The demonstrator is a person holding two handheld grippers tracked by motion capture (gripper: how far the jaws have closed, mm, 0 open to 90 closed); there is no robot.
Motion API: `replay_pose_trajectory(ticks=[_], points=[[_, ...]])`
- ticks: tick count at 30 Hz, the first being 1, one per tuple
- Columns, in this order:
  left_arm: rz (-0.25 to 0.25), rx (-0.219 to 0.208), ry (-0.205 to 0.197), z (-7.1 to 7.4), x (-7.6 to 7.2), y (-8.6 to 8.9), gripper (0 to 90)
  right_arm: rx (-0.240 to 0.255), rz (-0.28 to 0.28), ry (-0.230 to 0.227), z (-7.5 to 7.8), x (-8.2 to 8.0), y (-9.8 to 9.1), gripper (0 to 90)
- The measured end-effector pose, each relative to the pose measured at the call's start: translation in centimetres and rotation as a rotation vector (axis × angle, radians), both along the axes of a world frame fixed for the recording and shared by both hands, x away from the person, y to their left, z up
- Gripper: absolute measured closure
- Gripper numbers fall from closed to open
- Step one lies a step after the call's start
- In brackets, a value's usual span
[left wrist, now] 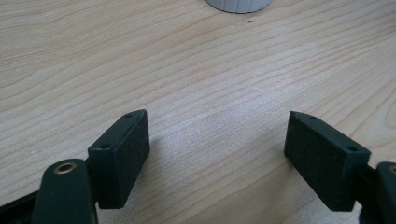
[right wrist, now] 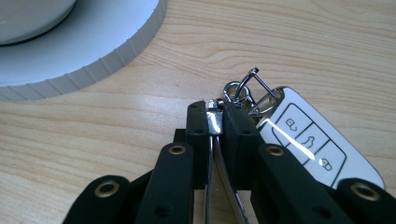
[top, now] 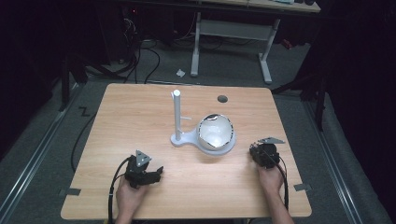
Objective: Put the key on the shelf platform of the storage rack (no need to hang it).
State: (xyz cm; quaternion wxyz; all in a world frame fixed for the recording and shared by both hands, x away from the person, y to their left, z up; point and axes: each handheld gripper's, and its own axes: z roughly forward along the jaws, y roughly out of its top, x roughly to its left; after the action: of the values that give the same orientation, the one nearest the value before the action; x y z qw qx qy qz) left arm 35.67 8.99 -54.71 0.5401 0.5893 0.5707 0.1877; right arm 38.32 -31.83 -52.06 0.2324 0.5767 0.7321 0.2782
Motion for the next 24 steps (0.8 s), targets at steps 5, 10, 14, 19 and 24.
replay_pose_trajectory(ticks=[5, 10, 14, 19, 24], points=[[0.000, 0.000, 0.000, 0.0, 0.0, 0.0, 22.8, -0.009, 0.016, -0.026, 0.4, -0.6, -0.1, 81.9], [0.000, 0.000, 0.000, 0.0, 0.0, 0.0, 22.8, -0.006, 0.023, -0.062, 1.4, -1.3, -0.4, 81.9], [0.000, 0.001, 0.000, 0.0, 0.0, 0.0, 22.7, -0.015, 0.033, -0.092, 2.3, -1.8, -0.5, 81.9], [0.000, 0.001, 0.000, 0.0, 0.0, 0.0, 22.7, -0.020, 0.042, -0.137, 3.8, -2.6, -0.7, 81.9], [-0.001, 0.001, 0.000, 0.0, 0.0, 0.0, 22.7, -0.017, 0.060, -0.166, 4.9, -3.2, -0.8, 82.0]])
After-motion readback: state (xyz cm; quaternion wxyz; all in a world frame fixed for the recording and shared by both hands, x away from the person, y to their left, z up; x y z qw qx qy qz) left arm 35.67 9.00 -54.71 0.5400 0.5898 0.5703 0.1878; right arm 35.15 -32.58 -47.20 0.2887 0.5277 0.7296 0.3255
